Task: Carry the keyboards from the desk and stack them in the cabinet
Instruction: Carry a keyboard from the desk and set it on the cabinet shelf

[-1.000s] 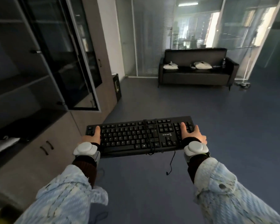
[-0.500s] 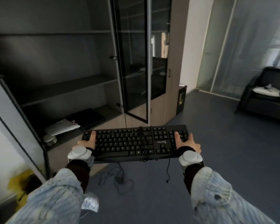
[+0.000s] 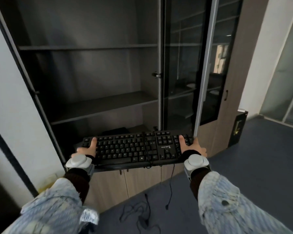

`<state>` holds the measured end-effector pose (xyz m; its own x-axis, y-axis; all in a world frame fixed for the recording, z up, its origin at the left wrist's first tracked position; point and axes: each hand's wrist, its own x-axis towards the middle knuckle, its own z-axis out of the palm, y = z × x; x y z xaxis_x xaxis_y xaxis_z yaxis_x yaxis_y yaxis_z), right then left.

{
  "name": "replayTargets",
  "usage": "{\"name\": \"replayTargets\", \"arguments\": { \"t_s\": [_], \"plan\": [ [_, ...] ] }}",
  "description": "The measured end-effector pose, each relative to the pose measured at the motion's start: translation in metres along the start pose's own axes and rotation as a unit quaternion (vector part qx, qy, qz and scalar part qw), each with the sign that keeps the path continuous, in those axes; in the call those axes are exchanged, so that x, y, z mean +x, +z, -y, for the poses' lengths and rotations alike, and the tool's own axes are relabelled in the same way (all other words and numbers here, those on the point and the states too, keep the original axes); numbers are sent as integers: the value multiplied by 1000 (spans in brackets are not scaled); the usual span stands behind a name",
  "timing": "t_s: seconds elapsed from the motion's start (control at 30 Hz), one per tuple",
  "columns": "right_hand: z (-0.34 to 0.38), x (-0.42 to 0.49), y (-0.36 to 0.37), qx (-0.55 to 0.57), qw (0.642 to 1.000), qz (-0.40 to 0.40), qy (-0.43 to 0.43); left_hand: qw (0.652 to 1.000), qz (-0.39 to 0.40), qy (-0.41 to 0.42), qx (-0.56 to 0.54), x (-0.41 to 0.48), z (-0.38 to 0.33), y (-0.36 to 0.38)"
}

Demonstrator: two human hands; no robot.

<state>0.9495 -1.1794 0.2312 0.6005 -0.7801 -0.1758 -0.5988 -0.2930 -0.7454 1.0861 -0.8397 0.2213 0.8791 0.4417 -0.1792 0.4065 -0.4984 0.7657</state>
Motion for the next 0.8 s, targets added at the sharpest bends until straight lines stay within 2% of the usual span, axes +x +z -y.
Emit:
{"name": "replayTargets", "arguments": {
  "t_s": [0.2,0.4,0.8],
  "plan": [
    [87,74,32,9,999,9,-50,997,-74,-20,16,57,-69,5],
    [174,133,62,1,995,34,-97,995,-100,-25,5,108,-115,-4],
    [345,217,126,19,961,137,-241,973,-199,-12,-119,166,-208,-45]
  ]
}}
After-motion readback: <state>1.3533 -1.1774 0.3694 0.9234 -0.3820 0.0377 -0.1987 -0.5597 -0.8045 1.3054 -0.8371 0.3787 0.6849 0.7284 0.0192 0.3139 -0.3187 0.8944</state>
